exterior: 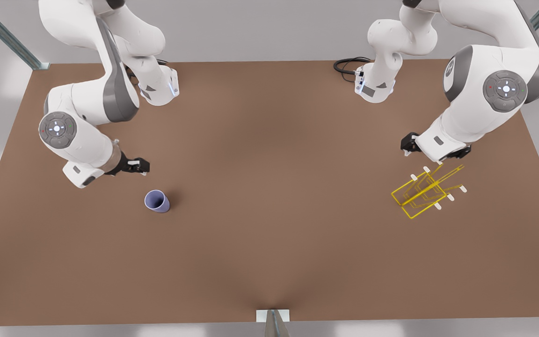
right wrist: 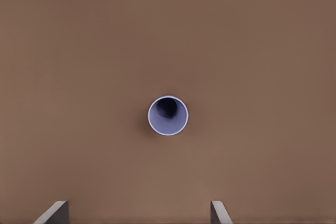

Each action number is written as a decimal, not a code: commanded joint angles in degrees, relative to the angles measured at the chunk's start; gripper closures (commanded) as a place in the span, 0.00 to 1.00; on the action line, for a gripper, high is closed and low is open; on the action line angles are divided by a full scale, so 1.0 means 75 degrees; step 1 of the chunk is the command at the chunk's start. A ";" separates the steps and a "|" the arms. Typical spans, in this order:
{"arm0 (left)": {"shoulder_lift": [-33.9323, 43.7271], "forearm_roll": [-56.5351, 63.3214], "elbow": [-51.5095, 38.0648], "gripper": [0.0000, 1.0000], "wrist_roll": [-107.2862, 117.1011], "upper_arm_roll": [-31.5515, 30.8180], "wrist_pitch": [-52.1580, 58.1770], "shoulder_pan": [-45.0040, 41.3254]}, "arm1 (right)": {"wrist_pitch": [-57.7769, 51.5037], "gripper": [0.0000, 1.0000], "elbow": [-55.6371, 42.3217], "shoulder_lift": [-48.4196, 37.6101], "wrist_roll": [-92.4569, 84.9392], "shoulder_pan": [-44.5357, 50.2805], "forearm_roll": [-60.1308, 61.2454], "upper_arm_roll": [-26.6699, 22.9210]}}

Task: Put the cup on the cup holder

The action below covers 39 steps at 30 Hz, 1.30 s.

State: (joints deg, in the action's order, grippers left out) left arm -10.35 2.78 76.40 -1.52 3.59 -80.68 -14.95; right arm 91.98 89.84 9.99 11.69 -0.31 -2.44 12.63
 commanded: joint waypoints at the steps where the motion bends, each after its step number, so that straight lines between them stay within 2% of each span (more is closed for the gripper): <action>1: 0.0009 0.0005 -0.0003 0.00 -0.0090 0.0001 -0.0105 0.0001 | -0.0042 0.00 -0.0026 0.0039 0.0317 -0.0005 -0.0003 0.0003; 2: 0.0009 0.0004 -0.0003 0.00 -0.0090 0.0001 -0.0105 0.0001 | -0.0042 0.00 -0.0271 0.0578 0.0422 0.0030 0.0020 0.0003; 6: 0.0009 0.0004 -0.0003 0.00 -0.0090 0.0001 -0.0105 0.0001 | 0.0520 0.00 -0.0354 0.1340 0.0481 0.0557 0.0208 0.0015; 8: 0.0009 0.0004 -0.0003 0.00 -0.0090 0.0001 -0.0094 0.0001 | 0.0778 0.00 -0.0191 0.1516 0.0902 0.0909 0.0103 0.0003; 14: 0.0009 0.0004 0.0008 0.00 -0.0102 0.0001 -0.0059 0.0001 | 0.3051 0.00 0.1157 0.1551 0.0693 0.0476 -0.0085 0.0003; 20: 0.0009 0.0004 0.0008 0.00 -0.0102 0.0001 -0.0035 0.0001 | 0.4469 0.00 0.1825 0.1715 -0.1441 0.0124 -0.0272 0.0003; 39: 0.0009 0.0004 -0.0003 0.00 -0.0102 0.0001 0.0070 0.0001 | 0.5360 0.00 0.3291 0.1657 -0.1417 0.0124 -0.0272 0.0003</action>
State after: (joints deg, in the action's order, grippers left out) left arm -10.35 2.78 76.43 -2.18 3.59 -80.52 -14.94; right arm 129.79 114.33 22.47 4.91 0.61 -4.59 12.65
